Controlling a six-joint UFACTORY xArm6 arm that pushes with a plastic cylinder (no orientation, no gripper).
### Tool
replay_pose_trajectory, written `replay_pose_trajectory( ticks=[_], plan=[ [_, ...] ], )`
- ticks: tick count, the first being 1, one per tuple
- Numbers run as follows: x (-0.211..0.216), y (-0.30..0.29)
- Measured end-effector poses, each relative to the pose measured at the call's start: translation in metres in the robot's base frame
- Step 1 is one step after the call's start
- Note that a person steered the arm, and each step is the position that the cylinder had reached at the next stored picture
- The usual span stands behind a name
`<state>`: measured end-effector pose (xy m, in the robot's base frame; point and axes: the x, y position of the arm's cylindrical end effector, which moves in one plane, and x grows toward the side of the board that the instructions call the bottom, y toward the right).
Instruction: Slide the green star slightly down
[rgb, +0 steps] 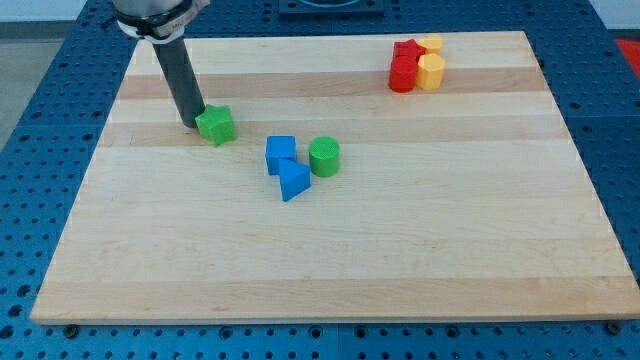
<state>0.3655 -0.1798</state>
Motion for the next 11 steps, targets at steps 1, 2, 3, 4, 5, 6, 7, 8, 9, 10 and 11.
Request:
replay_pose_trajectory(
  ticks=[1, 2, 3, 4, 5, 6, 7, 8, 9, 10, 11],
  plan=[
    [0.013, 0.0],
    [0.017, -0.003],
    [-0.009, -0.023],
    [-0.019, 0.001],
    [-0.013, 0.017],
    [-0.006, 0.023],
    [0.013, 0.04],
    [0.021, 0.041],
    [0.038, 0.041],
    [0.051, 0.041],
    [0.053, 0.029]
  ],
)
